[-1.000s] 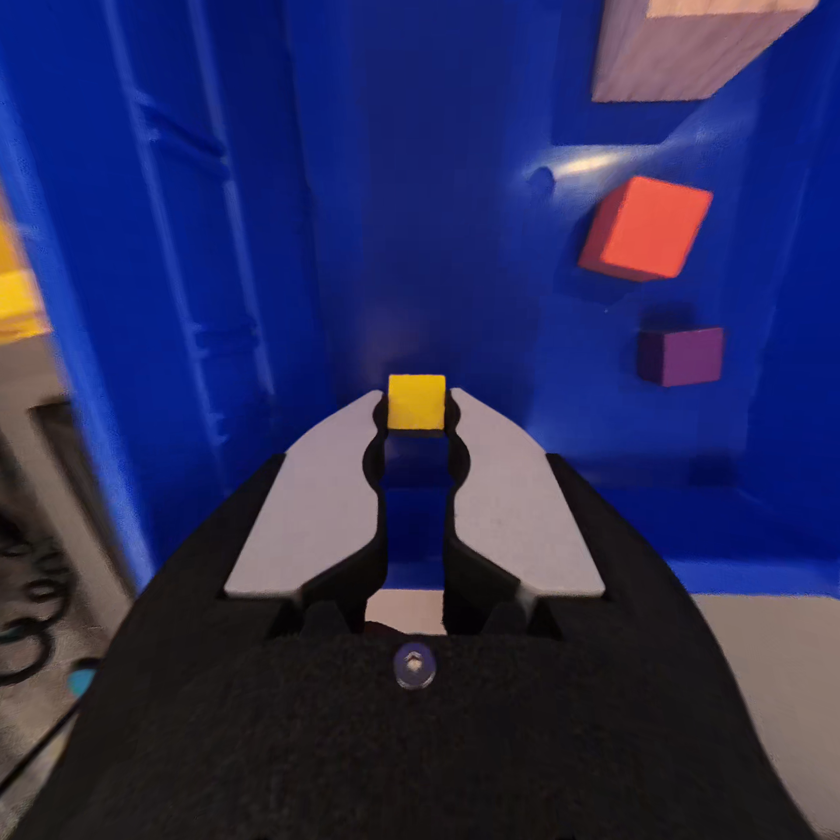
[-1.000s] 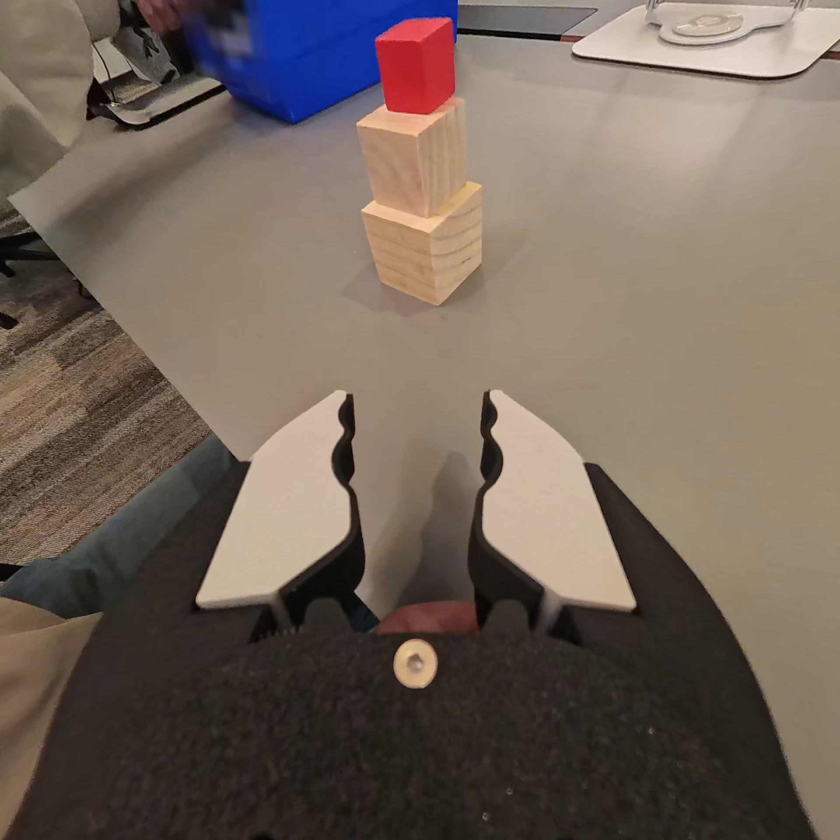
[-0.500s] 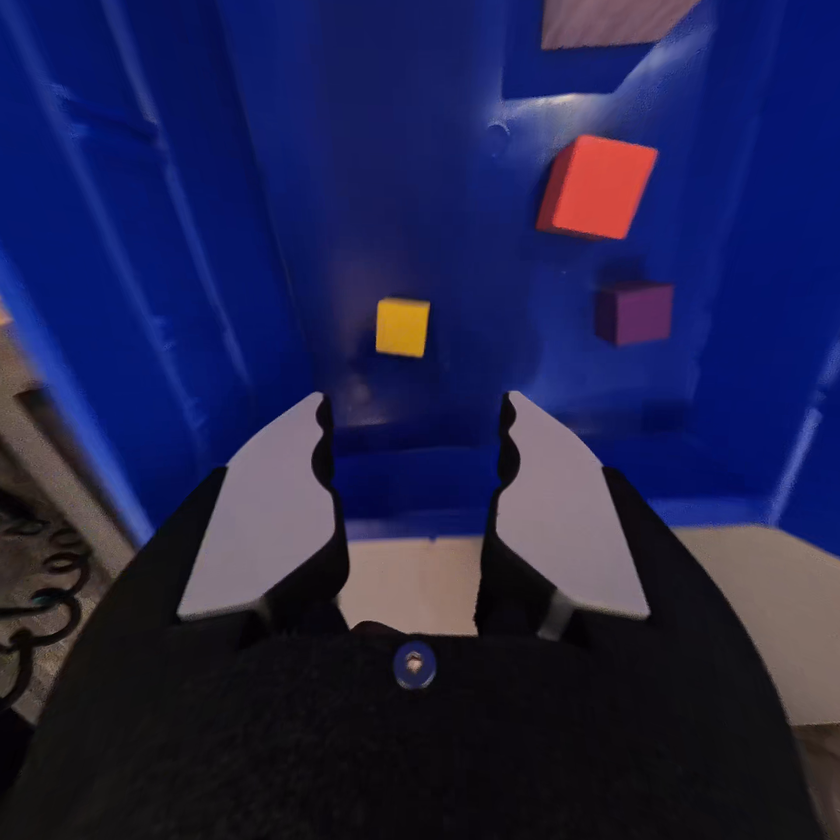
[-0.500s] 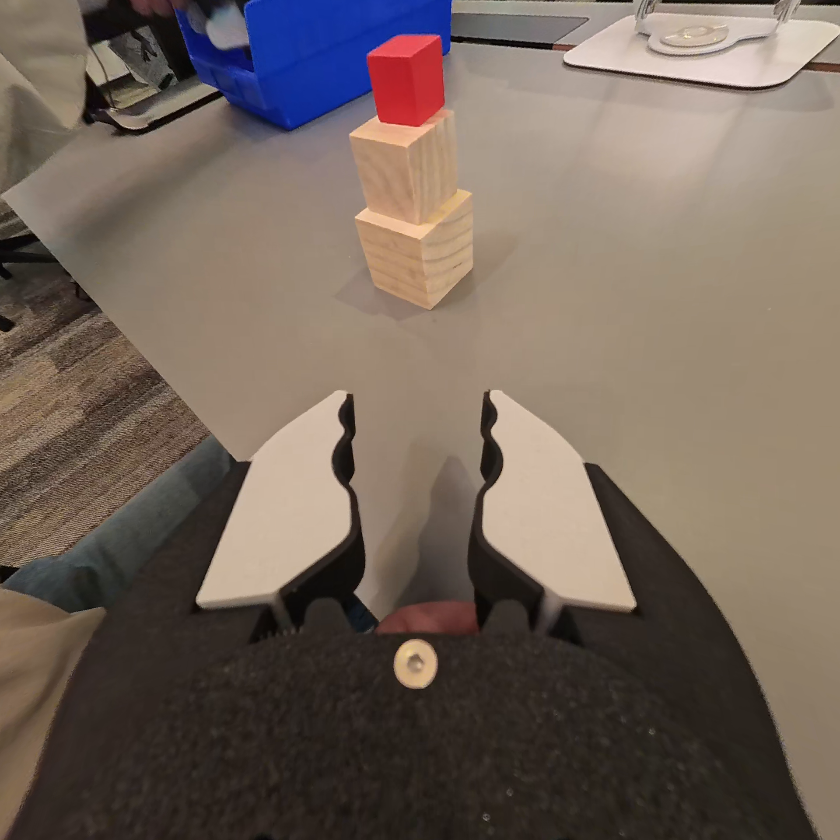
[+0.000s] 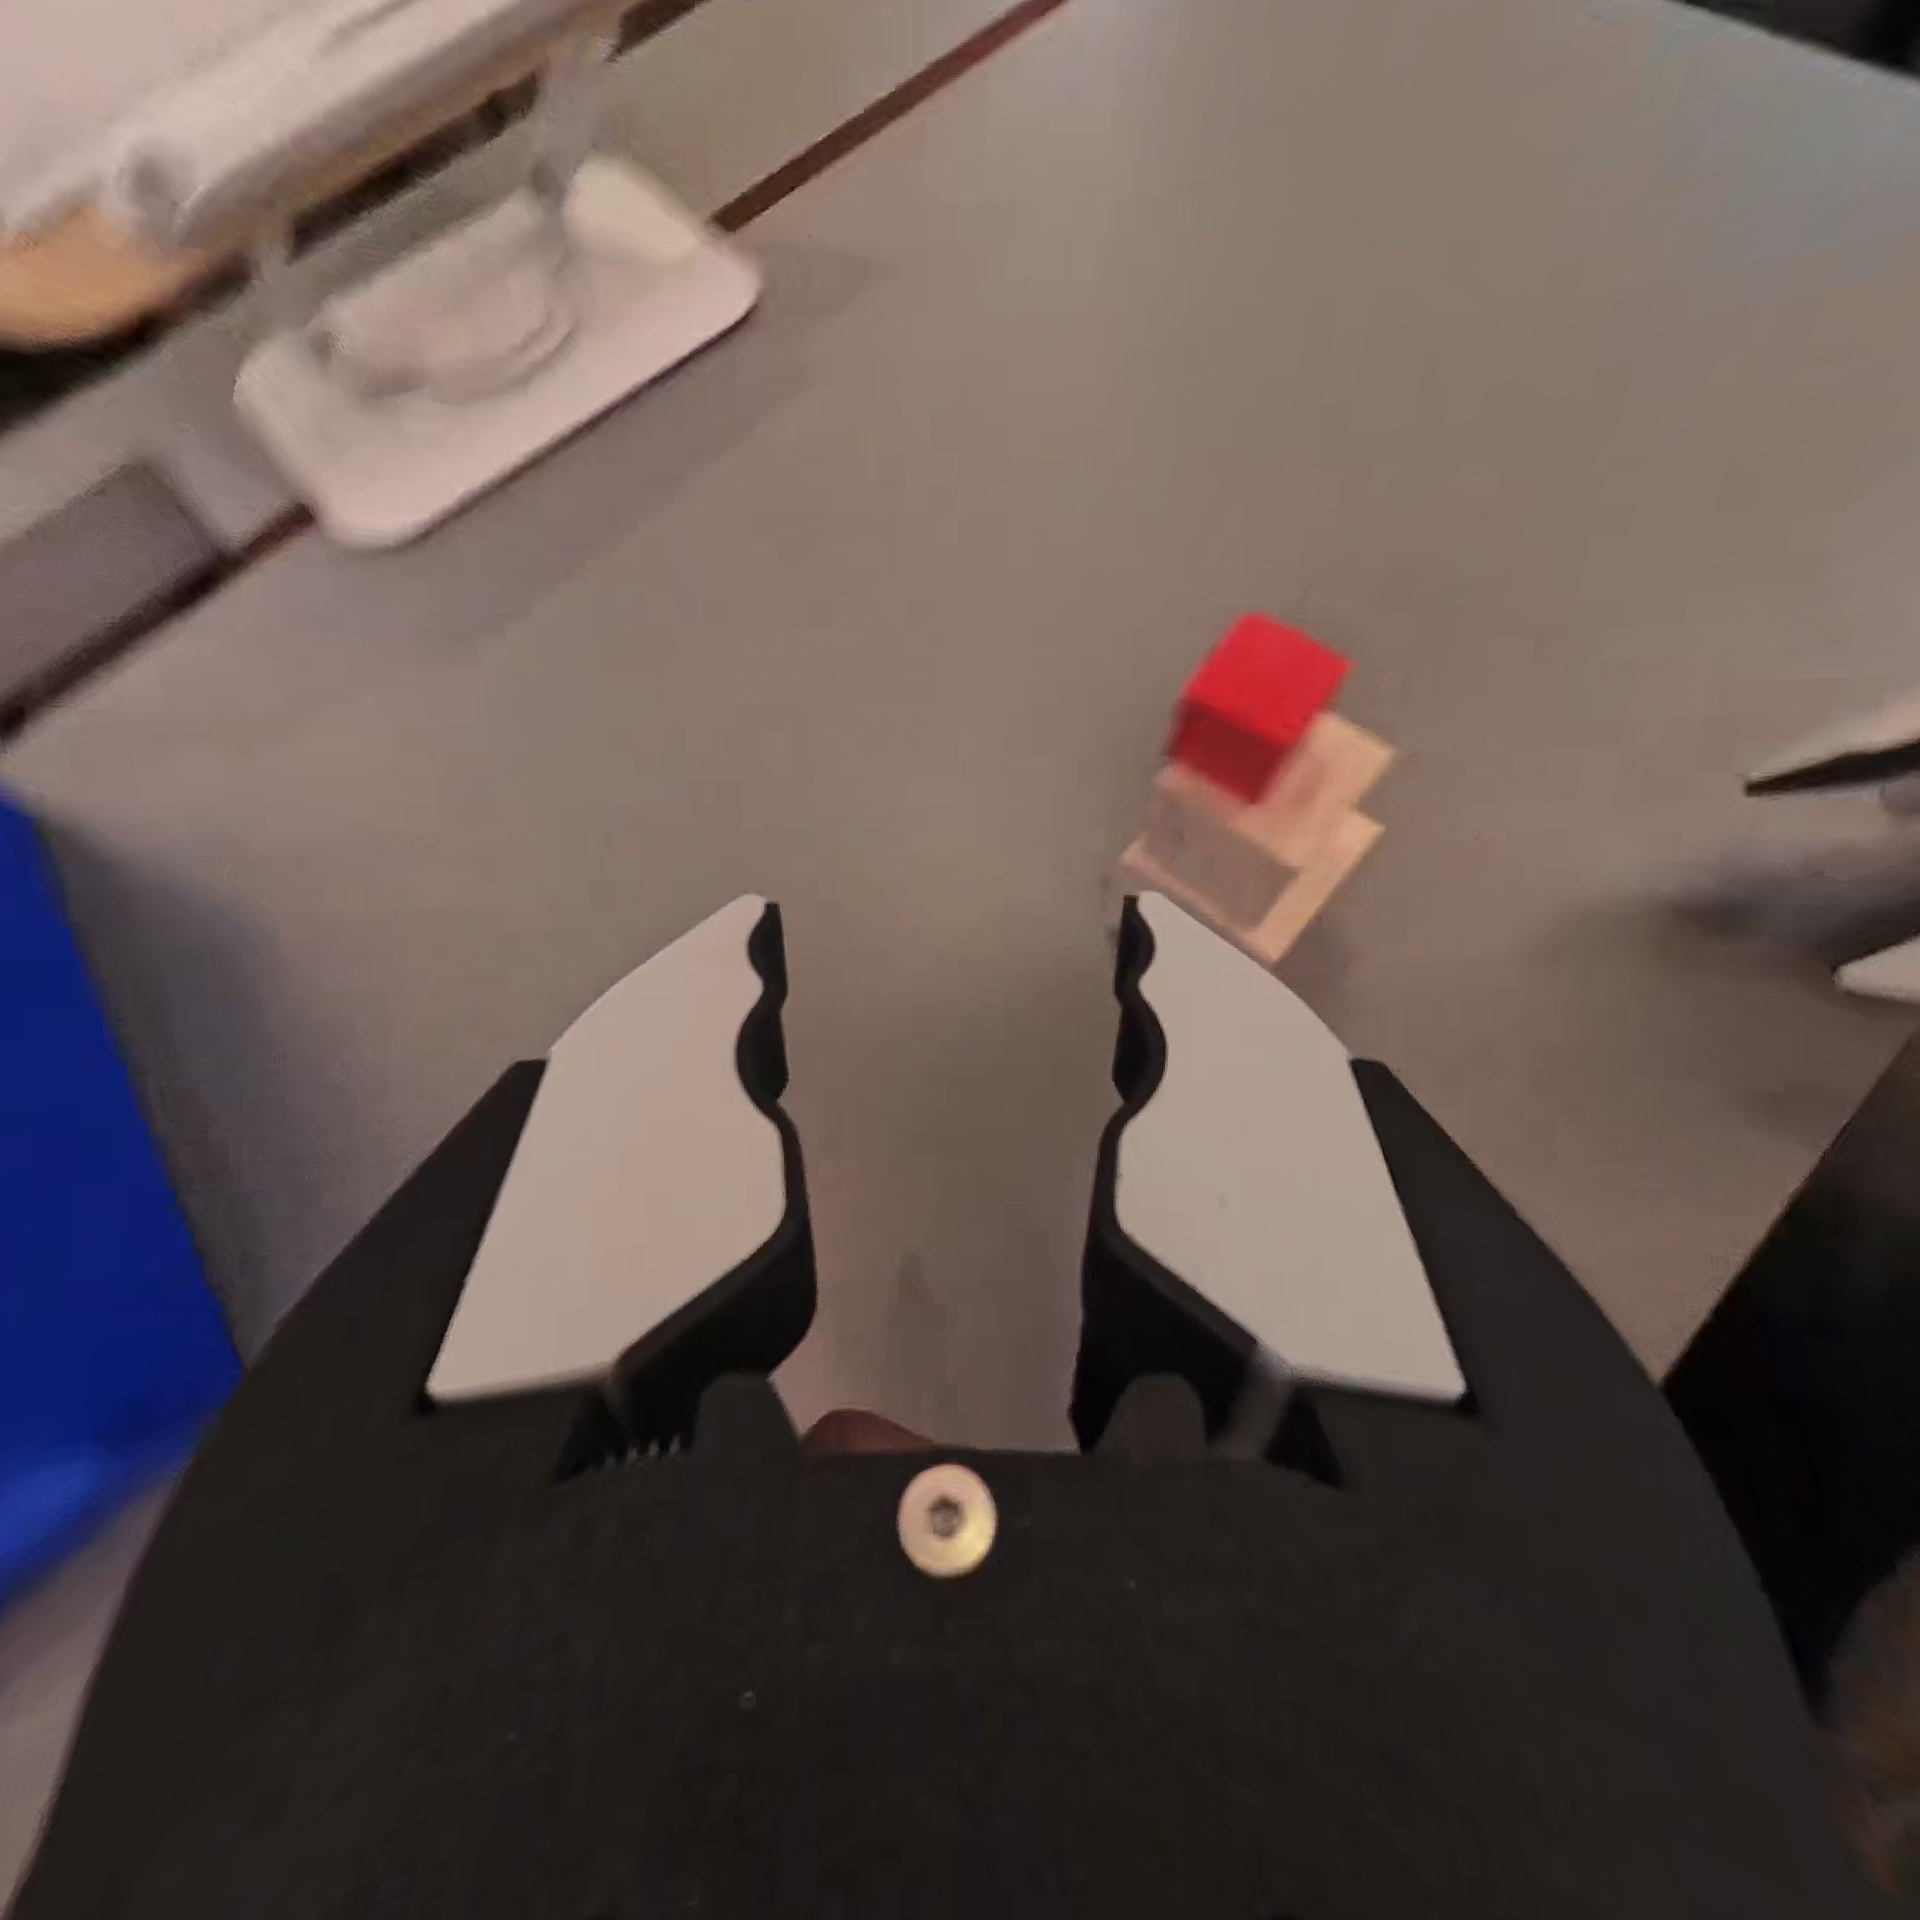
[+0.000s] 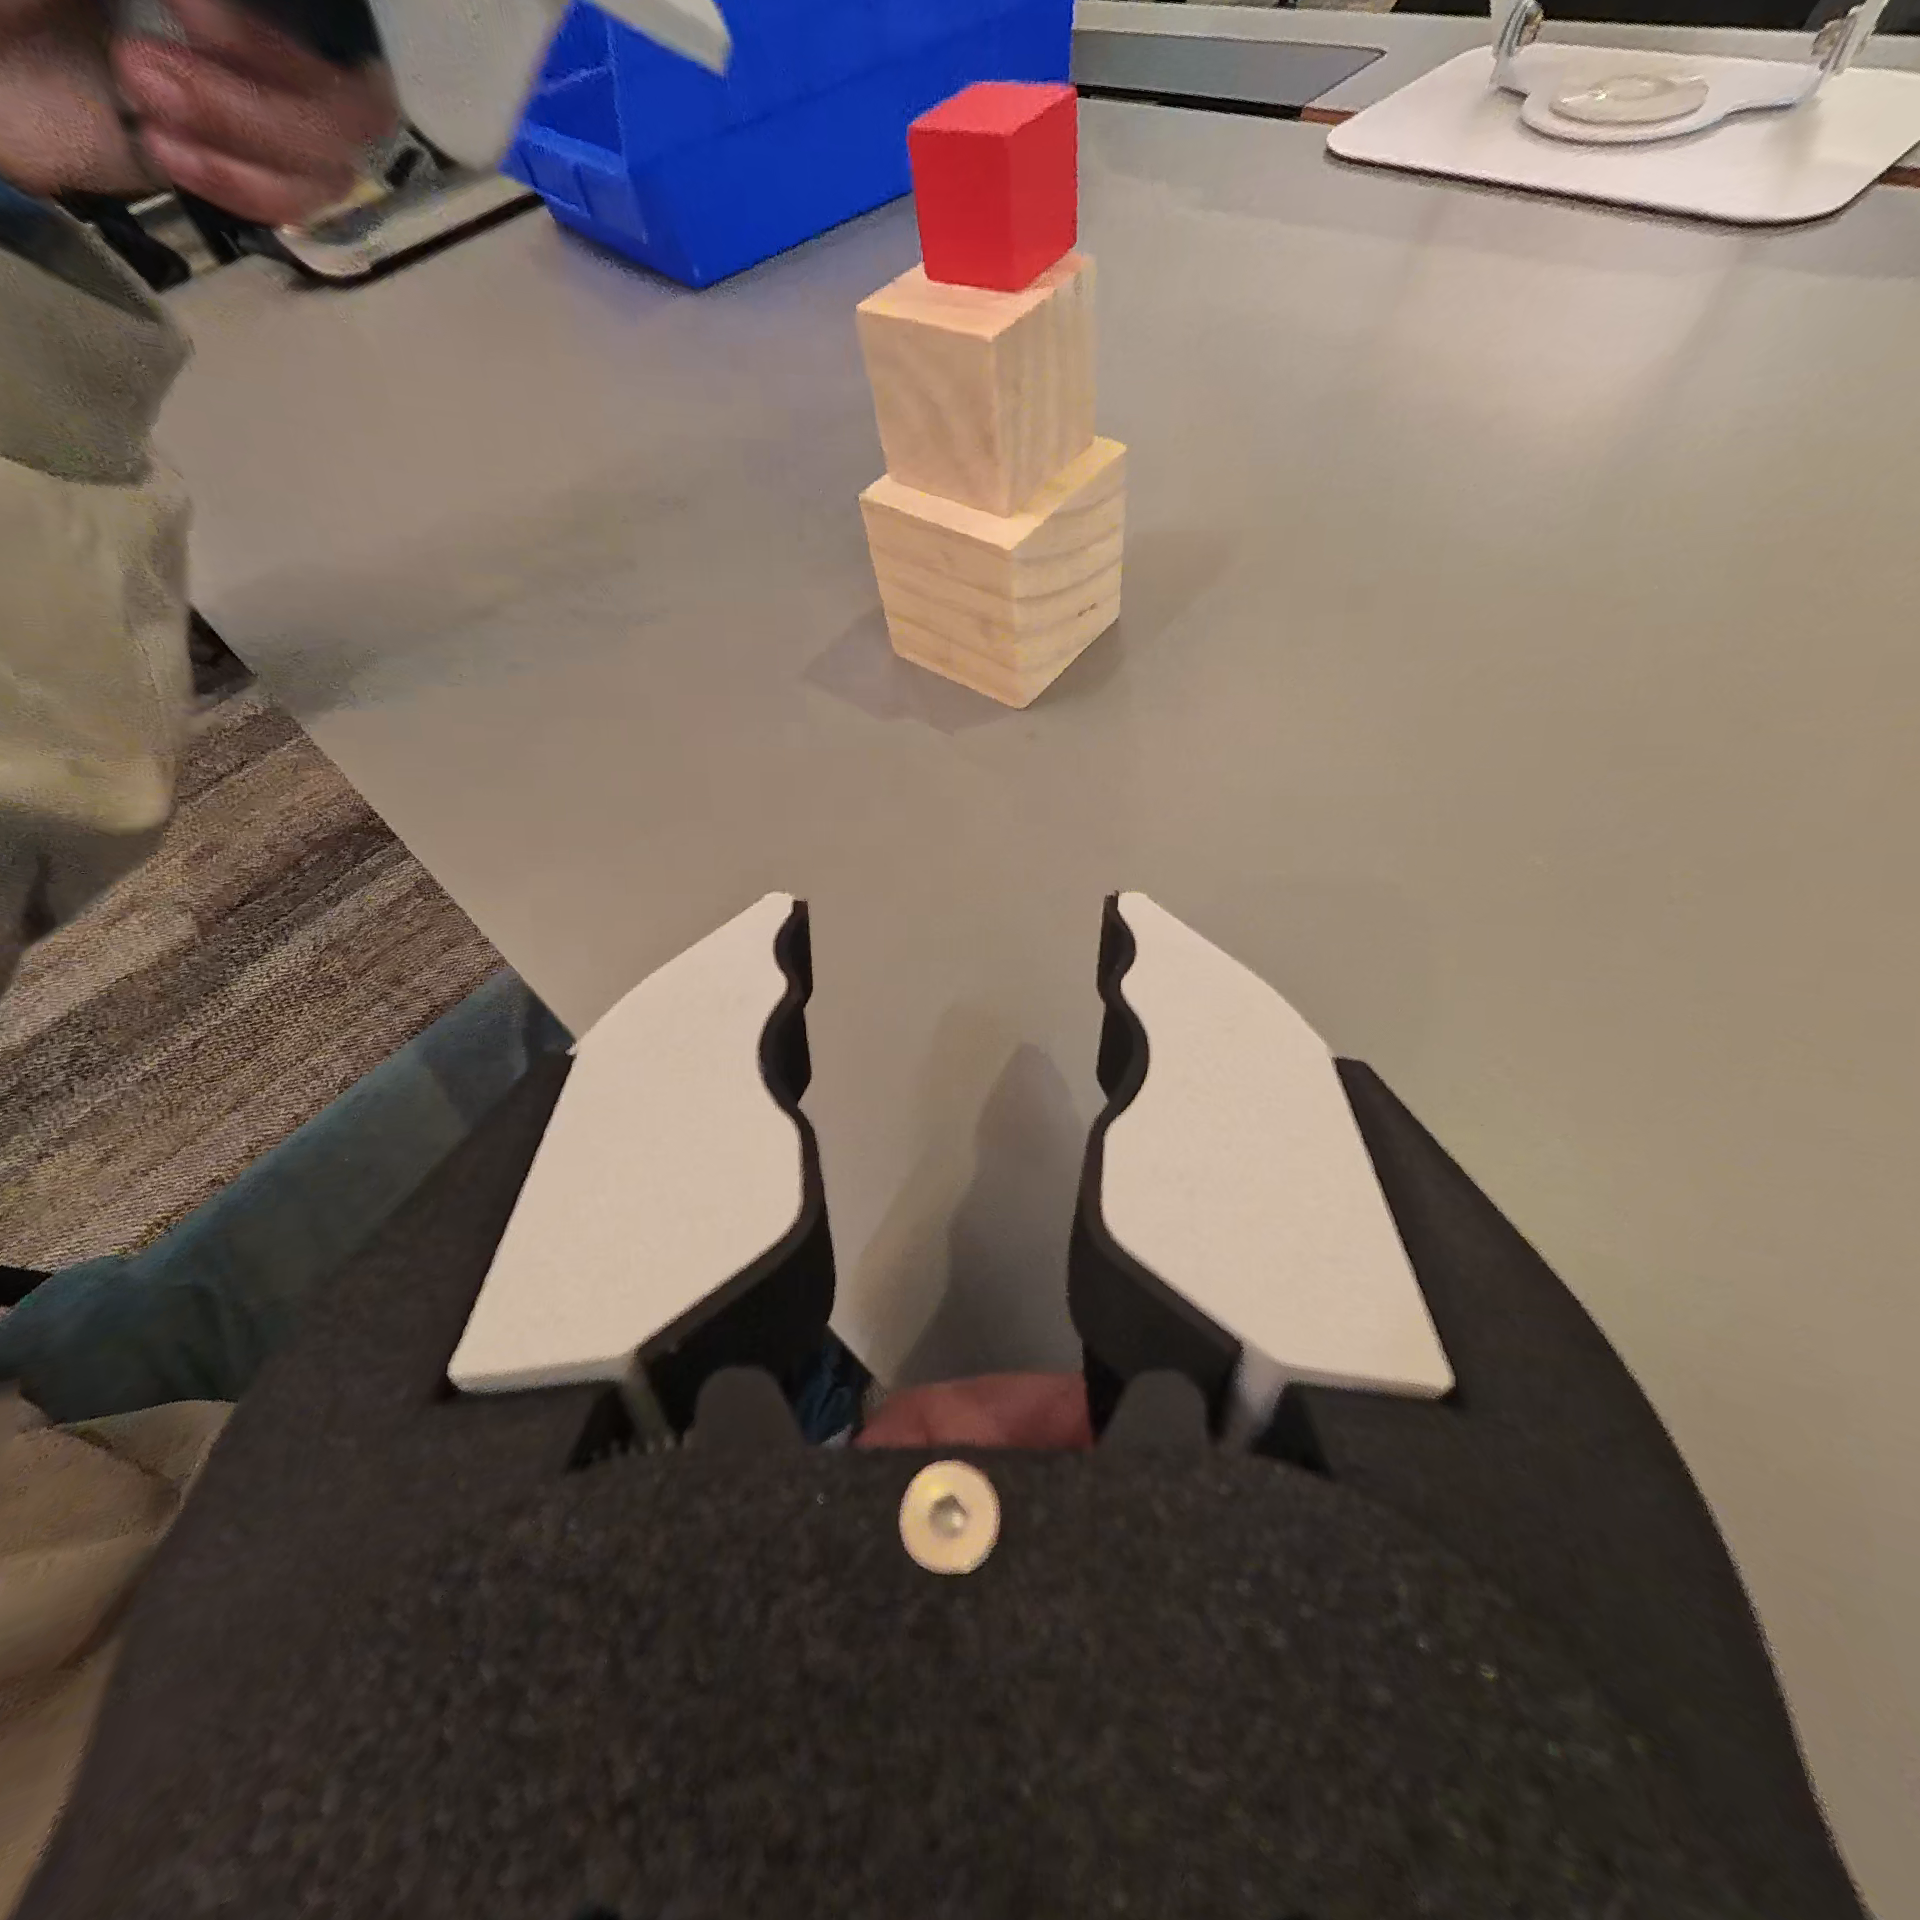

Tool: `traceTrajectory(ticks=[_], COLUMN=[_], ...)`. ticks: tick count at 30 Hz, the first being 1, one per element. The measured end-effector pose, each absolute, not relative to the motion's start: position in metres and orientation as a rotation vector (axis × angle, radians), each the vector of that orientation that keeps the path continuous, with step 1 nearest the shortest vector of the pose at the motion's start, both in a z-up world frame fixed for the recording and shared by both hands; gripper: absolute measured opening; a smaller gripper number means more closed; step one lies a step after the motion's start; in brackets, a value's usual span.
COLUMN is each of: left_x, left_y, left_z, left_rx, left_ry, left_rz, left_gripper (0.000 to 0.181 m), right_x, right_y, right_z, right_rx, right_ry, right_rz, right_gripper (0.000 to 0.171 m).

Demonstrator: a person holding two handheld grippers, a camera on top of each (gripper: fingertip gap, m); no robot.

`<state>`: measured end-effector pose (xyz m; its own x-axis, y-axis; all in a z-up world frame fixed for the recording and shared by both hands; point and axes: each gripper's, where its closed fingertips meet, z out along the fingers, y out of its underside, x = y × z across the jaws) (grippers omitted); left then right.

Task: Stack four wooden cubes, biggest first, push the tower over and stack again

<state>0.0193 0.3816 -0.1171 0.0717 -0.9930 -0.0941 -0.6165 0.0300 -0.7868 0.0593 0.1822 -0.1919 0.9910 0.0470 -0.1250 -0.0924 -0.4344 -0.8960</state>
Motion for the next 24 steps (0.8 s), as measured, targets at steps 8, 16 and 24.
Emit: traceTrajectory(ticks=[8, 16, 24], left_x=[0.065, 0.079, 0.072], left_y=[0.324, 0.321, 0.355], left_z=[-0.120, -0.146, -0.105], left_rx=[-1.313, -1.314, -1.325], left_ry=[2.238, 2.445, 2.257], left_rz=[-0.747, -0.643, -0.657], left_gripper=[0.060, 0.028, 0.028], right_x=[0.062, 0.062, 0.065], right_y=[0.178, 0.178, 0.176], right_z=[-0.184, -0.183, -0.179], right_rx=[-2.002, -2.003, -1.991], right_ry=[0.026, 0.023, 0.039], right_rz=[0.135, 0.136, 0.147], right_gripper=[0.053, 0.053, 0.052])
